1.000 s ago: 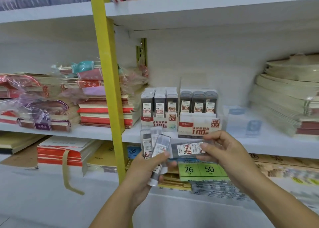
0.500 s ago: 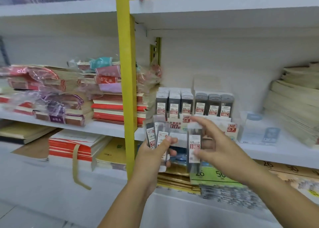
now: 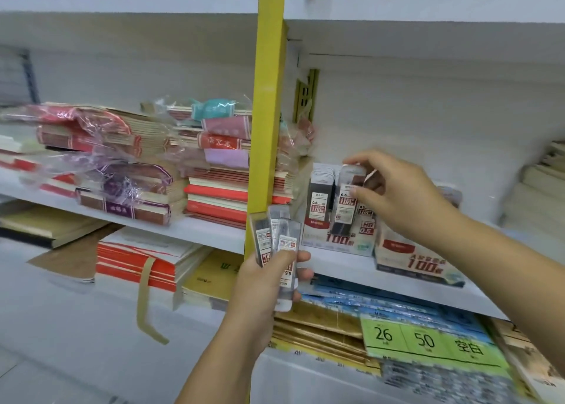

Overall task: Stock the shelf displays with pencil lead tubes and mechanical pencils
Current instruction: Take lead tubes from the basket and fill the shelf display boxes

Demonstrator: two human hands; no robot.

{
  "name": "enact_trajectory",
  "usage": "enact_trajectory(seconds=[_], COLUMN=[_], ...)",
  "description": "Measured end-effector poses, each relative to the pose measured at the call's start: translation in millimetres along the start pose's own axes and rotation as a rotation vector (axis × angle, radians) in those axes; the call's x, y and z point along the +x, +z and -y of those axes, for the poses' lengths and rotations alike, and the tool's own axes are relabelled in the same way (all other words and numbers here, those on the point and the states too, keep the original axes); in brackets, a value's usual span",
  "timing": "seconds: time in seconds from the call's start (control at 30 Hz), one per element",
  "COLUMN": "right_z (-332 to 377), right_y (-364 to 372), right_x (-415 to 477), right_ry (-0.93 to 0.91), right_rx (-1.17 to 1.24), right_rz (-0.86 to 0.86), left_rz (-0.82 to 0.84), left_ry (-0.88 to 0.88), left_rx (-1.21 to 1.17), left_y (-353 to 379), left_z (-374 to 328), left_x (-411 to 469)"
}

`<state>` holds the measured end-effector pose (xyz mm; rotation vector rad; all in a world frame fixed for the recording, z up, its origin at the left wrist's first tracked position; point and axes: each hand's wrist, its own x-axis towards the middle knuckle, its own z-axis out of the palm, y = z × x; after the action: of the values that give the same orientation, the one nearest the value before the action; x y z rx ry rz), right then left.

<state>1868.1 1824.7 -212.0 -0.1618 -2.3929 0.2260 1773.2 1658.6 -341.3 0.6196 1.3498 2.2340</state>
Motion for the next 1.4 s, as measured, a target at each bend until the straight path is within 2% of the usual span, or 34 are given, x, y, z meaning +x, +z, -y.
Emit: enact_trajectory(seconds=[0.1, 0.17, 0.3, 0.4, 0.5, 0.6, 0.7, 0.77, 0.83, 0.93, 1.03, 1.1, 1.2, 1.3, 1.4], right_z=[-8.0, -9.0, -0.8, 3.2, 4.9, -0.5, -9.2, -13.3, -12.6, -2.9, 10.5, 9.8, 1.3, -9.4, -18.3], right_y=[10.7, 14.1, -7.4, -27.5, -28.5, -13.1, 4.2, 10.7, 12.4, 14.7, 26.2, 35.5, 40.2, 34.8, 25.0], right_x=[-2.5, -4.5, 3.3, 12.0, 15.1, 14.5, 12.2, 10.9, 4.2, -27.3, -69.6, -90.8, -108.3, -117.3, -124.1], right_ry=[0.054, 0.068, 0.089, 0.044, 0.010, 0.061, 0.089, 0.088, 0.088, 0.080, 0.247, 0.371, 0.479, 0.577, 0.580], right_rx=[-0.054, -0.002, 0.265, 0.308, 0.231, 0.135, -0.157, -0.337, -0.372, -0.103, 0.370, 0.578, 0.695, 0.815, 0.843], right_rz=[0.060, 0.042, -0.113, -0.219, -0.199, -0.050, 0.060, 0.041, -0.029, -0.137, 0.018, 0.111, 0.066, -0.019, -0.045], left_rz=[0.010, 0.018, 0.009, -0.008, -0.002, 0.012, 0.059, 0.091, 0.124, 0.185, 0.245, 0.304, 0.387, 0.379, 0.345], left_ry=[-0.008, -0.021, -0.024, -0.025, -0.023, -0.040, -0.043, -0.040, -0.040, -0.059, -0.101, -0.136, -0.221, -0.287, -0.278], left_rx=[-0.006, -0.021, -0.029, -0.024, -0.032, -0.039, -0.062, -0.064, -0.053, -0.024, 0.038, 0.100, 0.151, 0.147, 0.097], left_y=[-0.2, 0.9, 2.1, 2.2, 3.3, 4.7, 4.6, 4.6, 5.0, 6.3, 14.1, 22.0, 27.1, 24.8, 21.9], left_z=[0.9, 0.6, -1.2, -1.6, -2.0, -0.6, 0.6, 0.3, -0.3, 1.8, 5.5, 8.3, 12.0, 15.6, 16.3], left_x=[-0.2, -1.5, -3.5, -4.8, -5.1, -4.6, -4.2, -5.2, -7.3, -11.6, -20.3, -26.9, -34.0, -34.5, -33.1])
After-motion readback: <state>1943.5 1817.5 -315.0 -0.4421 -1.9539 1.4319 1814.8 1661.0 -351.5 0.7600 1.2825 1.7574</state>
